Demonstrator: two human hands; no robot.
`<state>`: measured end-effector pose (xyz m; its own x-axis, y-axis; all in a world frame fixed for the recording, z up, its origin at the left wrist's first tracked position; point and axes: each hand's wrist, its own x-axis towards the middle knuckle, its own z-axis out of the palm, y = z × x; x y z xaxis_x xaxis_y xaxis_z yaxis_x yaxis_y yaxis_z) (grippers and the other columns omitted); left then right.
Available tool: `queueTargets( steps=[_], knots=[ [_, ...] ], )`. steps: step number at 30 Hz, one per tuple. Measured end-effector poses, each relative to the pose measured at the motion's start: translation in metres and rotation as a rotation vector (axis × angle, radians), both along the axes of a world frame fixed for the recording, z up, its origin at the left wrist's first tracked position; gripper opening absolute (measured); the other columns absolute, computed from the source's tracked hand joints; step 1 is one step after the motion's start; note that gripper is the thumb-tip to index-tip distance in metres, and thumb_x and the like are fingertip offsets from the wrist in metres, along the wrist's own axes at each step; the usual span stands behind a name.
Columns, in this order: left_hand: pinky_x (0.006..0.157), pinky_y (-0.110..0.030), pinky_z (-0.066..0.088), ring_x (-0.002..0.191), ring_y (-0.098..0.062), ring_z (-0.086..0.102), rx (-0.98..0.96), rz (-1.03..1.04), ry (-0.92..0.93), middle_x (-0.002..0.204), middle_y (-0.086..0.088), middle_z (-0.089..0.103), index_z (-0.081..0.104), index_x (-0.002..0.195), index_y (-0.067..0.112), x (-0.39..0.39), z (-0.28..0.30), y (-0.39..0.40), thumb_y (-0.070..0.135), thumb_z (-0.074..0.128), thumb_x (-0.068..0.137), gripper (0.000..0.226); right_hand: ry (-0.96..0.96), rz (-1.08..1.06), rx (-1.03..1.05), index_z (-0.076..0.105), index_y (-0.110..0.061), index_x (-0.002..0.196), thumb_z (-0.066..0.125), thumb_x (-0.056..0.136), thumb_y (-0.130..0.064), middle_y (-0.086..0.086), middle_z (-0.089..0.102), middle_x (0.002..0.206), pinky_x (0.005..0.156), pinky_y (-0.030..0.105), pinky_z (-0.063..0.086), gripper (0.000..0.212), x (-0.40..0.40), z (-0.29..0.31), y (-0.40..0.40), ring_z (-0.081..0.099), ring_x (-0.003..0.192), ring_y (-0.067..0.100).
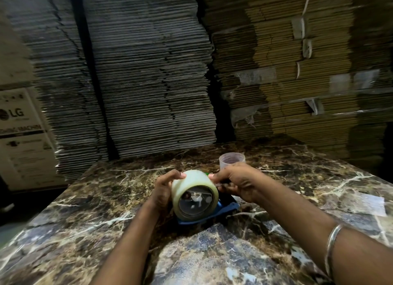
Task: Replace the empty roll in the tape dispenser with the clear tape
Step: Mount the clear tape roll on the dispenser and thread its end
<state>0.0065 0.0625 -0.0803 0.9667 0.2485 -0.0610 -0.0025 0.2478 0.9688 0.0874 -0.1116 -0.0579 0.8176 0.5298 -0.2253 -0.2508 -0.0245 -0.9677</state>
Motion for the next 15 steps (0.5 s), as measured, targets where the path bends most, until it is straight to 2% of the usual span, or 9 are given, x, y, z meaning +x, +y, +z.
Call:
queueTargets(
  steps=[3, 8, 12, 15],
  knots=[
    [0.049, -0.024, 0.05, 0.048, -0.029, 0.061, -0.003, 0.006, 0.012, 0.061, -0.019, 0.063, 0.064, 0.093, -0.007, 0.0015, -0.0011, 0.001, 0.029, 0.066, 0.039, 0.065, 0.021, -0.034, 0.011, 0.069, 0.006, 0.081, 0.069, 0.083, 0.01, 0.01, 0.075, 0.065, 0.048, 0.019, 0.056, 0.004, -0.0023, 0.0015, 0.0006, 0.068, 0.054, 0.014],
    [0.048, -0.024, 0.05, 0.049, -0.028, 0.062, 0.005, -0.002, 0.021, 0.064, -0.021, 0.063, 0.062, 0.099, -0.008, 0.001, -0.0012, 0.0032, 0.028, 0.067, 0.039, 0.07, 0.002, -0.084, 0.037, 0.067, 0.006, 0.074, 0.068, 0.082, 0.014, 0.01, 0.071, 0.059, 0.053, 0.024, 0.059, 0.011, -0.0026, 0.0008, 0.0044, 0.065, 0.056, 0.018],
    [0.047, -0.022, 0.048, 0.046, -0.027, 0.06, 0.002, 0.007, 0.028, 0.058, -0.017, 0.062, 0.063, 0.093, -0.005, 0.0003, 0.0002, 0.0018, 0.028, 0.067, 0.038, 0.064, -0.032, -0.103, 0.061, 0.066, 0.004, 0.078, 0.067, 0.081, 0.013, 0.013, 0.071, 0.071, 0.045, 0.025, 0.056, 0.01, -0.0009, 0.0007, 0.0038, 0.065, 0.062, 0.02],
    [0.046, -0.021, 0.047, 0.043, -0.026, 0.059, 0.003, 0.011, 0.031, 0.055, -0.016, 0.062, 0.063, 0.087, -0.004, -0.0002, -0.0003, 0.0007, 0.028, 0.067, 0.038, 0.059, -0.021, -0.085, 0.072, 0.067, 0.003, 0.079, 0.068, 0.081, 0.011, 0.014, 0.071, 0.073, 0.044, 0.022, 0.054, 0.008, -0.0001, 0.0001, 0.0028, 0.065, 0.055, 0.017]
  ],
)
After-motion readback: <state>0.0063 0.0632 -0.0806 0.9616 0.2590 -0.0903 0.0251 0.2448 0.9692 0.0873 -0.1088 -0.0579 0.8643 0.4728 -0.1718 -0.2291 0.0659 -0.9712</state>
